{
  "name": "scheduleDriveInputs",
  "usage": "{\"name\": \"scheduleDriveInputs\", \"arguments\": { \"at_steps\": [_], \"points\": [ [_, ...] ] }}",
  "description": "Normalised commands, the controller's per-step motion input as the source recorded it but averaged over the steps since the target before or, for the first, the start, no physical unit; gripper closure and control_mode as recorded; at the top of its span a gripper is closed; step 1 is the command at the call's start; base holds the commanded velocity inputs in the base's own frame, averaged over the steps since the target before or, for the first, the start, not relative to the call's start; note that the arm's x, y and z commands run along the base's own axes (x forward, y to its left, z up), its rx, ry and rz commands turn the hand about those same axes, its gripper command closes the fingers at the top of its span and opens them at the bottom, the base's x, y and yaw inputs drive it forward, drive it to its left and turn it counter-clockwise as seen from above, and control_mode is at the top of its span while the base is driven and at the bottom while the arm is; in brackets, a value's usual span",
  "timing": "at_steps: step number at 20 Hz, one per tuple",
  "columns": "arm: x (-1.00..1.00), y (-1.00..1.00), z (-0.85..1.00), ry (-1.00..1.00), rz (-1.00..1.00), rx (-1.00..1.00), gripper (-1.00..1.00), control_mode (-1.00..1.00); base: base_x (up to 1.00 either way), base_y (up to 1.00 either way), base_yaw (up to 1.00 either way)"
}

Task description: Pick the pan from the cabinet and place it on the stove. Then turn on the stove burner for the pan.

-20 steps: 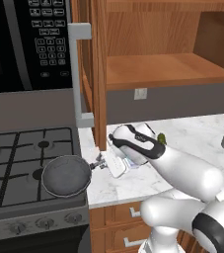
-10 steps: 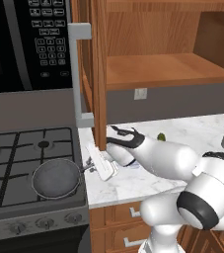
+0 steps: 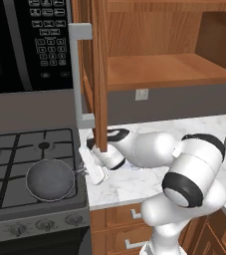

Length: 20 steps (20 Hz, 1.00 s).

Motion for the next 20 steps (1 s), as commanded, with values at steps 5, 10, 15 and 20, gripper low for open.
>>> {"name": "scheduleDriveInputs", "arguments": {
  "at_steps": [5, 10, 15, 20],
  "points": [
    [0.23, 0.27, -0.24, 0.00, -0.05, -0.01, 1.00, -1.00, 0.00, 0.00, 0.00],
    [0.16, 0.06, -0.06, 0.04, -0.04, 0.00, 1.00, -1.00, 0.00, 0.00, 0.00],
    [0.06, 0.00, -0.06, 0.06, -0.03, 0.00, 1.00, -1.00, 0.00, 0.00, 0.00],
    [-0.02, 0.00, -0.14, 0.02, -0.02, 0.00, 1.00, -1.00, 0.00, 0.00, 0.00]
  ]
}}
